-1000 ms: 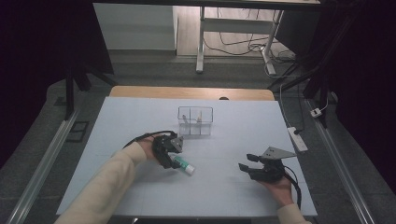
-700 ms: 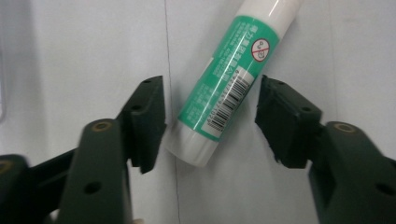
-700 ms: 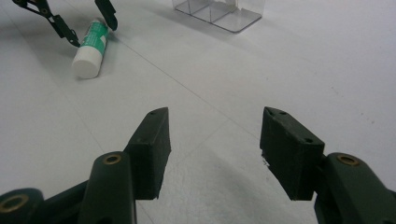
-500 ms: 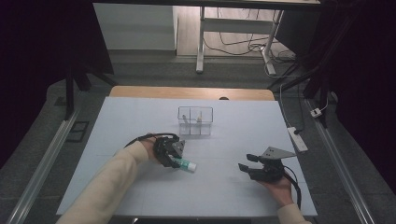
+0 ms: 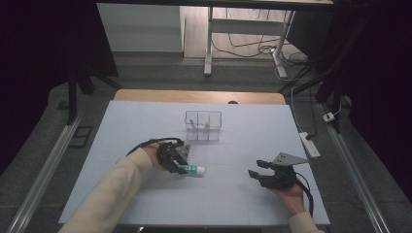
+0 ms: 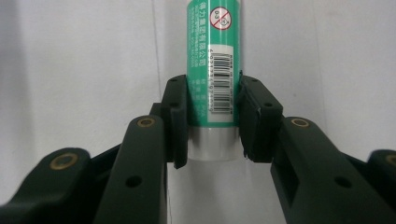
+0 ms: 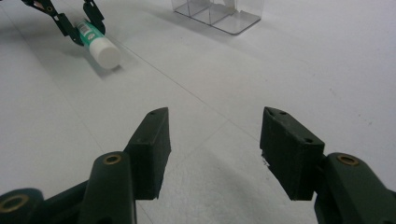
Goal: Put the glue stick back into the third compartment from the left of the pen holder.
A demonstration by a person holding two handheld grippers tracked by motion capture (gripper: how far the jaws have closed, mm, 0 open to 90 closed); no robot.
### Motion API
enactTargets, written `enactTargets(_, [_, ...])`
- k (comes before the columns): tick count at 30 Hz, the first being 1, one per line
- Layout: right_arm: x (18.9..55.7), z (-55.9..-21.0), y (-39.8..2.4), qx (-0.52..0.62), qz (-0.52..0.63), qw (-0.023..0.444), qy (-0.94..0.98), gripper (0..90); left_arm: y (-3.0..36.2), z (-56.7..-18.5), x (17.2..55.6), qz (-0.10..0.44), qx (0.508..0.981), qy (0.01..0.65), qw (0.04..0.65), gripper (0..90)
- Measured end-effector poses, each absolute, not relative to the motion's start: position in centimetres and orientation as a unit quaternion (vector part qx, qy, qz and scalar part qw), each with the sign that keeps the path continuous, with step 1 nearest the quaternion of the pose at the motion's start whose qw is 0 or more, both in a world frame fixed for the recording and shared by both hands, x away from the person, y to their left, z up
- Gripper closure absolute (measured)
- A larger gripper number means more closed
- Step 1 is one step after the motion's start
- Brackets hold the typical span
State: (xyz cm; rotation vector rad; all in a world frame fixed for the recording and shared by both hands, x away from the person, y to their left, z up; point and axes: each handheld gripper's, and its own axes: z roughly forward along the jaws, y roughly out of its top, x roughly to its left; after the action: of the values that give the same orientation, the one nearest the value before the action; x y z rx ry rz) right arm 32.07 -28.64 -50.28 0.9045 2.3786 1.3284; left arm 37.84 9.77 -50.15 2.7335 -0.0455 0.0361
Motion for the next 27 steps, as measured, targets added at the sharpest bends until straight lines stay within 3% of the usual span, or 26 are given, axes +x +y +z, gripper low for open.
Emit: enactTargets(27, [32.0, -50.1, -28.5, 0.311, 0.47, 0.136, 0.815, 41.7, 13.9, -48.9, 33.2, 0.074, 0.917, 0.12, 0.374, 66.0])
